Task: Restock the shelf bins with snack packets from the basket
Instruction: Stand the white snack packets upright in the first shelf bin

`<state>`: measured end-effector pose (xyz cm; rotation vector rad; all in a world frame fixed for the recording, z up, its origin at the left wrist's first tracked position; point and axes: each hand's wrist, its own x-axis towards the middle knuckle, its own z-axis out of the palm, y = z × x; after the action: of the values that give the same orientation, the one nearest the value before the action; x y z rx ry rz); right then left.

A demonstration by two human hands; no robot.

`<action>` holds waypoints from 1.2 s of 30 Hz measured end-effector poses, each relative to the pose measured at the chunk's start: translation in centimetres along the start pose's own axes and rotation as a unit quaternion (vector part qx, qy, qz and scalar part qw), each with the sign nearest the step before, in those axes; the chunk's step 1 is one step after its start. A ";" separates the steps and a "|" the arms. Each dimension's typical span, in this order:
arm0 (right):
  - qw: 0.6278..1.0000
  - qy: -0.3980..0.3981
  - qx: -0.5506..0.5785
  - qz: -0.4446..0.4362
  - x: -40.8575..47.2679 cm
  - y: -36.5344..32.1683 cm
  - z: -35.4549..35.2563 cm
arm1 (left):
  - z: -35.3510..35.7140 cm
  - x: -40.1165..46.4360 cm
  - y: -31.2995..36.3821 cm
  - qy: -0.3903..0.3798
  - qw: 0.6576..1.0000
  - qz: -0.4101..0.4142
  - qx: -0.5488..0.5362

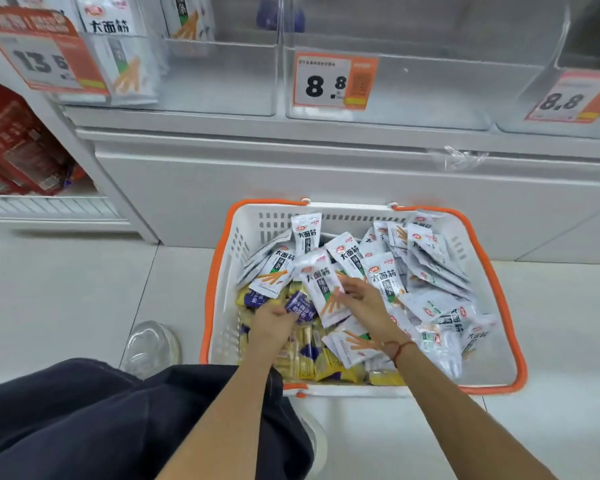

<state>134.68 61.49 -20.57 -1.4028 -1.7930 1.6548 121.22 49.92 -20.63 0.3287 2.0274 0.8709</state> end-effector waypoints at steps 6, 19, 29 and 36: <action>0.982 -0.005 0.157 0.101 -1.2 0.7 -1.8 | 1.4 -1.3 1.6 -0.034 0.996 0.009 -0.088; 0.970 -0.160 -0.184 0.003 -1.5 -4.1 -4.3 | 1.0 -1.7 2.9 -0.147 0.988 -0.021 -0.048; 0.778 -0.249 -0.571 -0.081 -1.5 -2.8 -4.8 | 0.3 -0.7 2.7 -0.093 0.993 0.021 -0.074; 0.832 -0.269 -0.479 -0.075 0.3 -6.2 -6.2 | 0.2 0.3 3.4 -0.107 0.993 0.008 -0.057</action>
<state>136.68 66.20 -13.44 -1.0490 -3.2553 1.1140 120.85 52.61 -18.56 0.3591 1.7739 0.9163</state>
